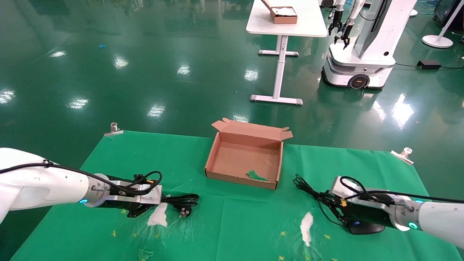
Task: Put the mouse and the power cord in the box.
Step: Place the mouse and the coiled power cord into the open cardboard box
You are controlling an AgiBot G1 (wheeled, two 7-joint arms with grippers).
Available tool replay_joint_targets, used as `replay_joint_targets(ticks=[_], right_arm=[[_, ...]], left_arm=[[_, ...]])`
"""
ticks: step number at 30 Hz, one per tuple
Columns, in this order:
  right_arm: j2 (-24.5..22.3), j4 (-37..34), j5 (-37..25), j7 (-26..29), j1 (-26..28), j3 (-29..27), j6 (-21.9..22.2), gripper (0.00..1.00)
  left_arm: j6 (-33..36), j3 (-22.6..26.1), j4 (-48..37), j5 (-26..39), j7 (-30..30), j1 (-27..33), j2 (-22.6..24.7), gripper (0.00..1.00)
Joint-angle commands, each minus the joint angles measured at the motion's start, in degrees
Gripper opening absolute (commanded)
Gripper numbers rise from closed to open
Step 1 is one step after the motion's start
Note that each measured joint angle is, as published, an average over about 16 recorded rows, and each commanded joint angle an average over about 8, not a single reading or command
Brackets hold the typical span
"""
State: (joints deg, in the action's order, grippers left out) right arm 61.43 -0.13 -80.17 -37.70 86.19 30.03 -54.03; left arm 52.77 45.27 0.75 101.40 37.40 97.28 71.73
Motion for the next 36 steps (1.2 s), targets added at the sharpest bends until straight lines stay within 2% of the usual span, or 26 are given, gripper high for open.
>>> replay_joint_targets(ticks=[1, 10, 21, 30, 36], right_arm=[[0.0, 0.0, 0.0, 0.0, 0.01, 0.0, -0.01, 0.0], [-0.15, 0.06, 0.38, 0.06, 0.06, -0.28, -0.17, 0.0], [-2.68, 1.35, 6.08, 0.52, 0.81, -4.25, -2.12, 0.0], [-5.91, 7.63, 8.28, 2.08, 5.73, -5.81, -5.14, 0.0], [-5.34, 14.08, 9.44, 5.58, 8.2, -6.59, -4.53, 0.0]], left_arm=[[0.0, -0.01, 0.02, -0.04, 0.0, 0.0, 0.0, 0.0], [0.65, -0.37, 0.01, -0.57, -0.33, 0.64, -0.39, 0.0], [6.92, -3.66, 0.08, -5.31, -2.6, 7.23, -5.21, 0.0], [10.28, -7.85, -2.09, -11.34, -9.86, 12.54, -7.23, 0.0], [9.69, -9.9, -2.62, -14.33, -13.82, 15.23, -6.69, 0.0]])
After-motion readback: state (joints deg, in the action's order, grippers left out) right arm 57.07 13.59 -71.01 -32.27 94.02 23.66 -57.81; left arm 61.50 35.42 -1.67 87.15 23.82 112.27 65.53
